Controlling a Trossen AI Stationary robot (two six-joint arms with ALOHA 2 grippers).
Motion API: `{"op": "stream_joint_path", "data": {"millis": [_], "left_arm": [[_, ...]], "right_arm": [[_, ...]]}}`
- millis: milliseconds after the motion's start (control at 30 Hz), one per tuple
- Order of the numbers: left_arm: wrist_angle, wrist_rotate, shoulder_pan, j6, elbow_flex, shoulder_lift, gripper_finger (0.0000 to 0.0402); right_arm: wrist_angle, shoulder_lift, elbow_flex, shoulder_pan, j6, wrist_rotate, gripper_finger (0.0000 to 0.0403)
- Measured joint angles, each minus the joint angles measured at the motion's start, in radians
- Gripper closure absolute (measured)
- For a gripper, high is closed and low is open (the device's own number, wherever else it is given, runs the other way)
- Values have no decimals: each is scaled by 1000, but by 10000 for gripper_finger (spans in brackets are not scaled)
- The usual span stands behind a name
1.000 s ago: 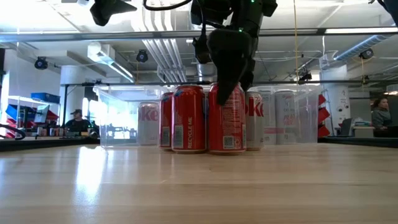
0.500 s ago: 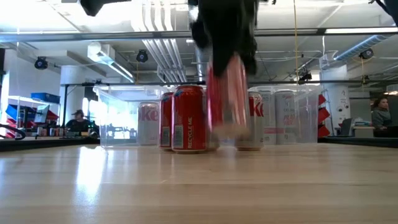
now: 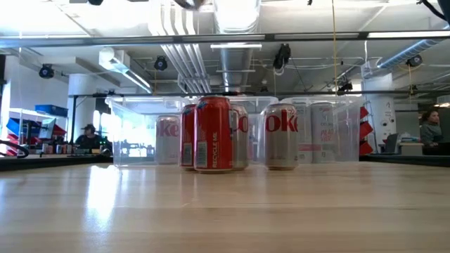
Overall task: Sort soda cans
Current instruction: Put the bottom right orange soda can into the center transparent bin
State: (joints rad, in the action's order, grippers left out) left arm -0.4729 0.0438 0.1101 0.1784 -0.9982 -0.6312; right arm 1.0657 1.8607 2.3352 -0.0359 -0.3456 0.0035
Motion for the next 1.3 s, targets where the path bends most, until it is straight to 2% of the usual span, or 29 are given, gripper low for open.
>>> {"op": "stream_joint_path", "data": {"millis": [200,367,567,867,1300], "left_arm": [[-17,0,0,1,3,0,144],[-28,1,0,15,5,-9,144],[-93,6,0,40,6,-11,144],[-152,129,0,49,6,0,144],[-180,132,0,58,6,-1,144]], "right_arm": [[-9,3,19,90,64,279,104],[-8,44,19,208,71,325,105],[157,146,16,280,24,285,104],[231,241,16,345,-92,93,104],[330,253,16,363,-113,89,101]]}}
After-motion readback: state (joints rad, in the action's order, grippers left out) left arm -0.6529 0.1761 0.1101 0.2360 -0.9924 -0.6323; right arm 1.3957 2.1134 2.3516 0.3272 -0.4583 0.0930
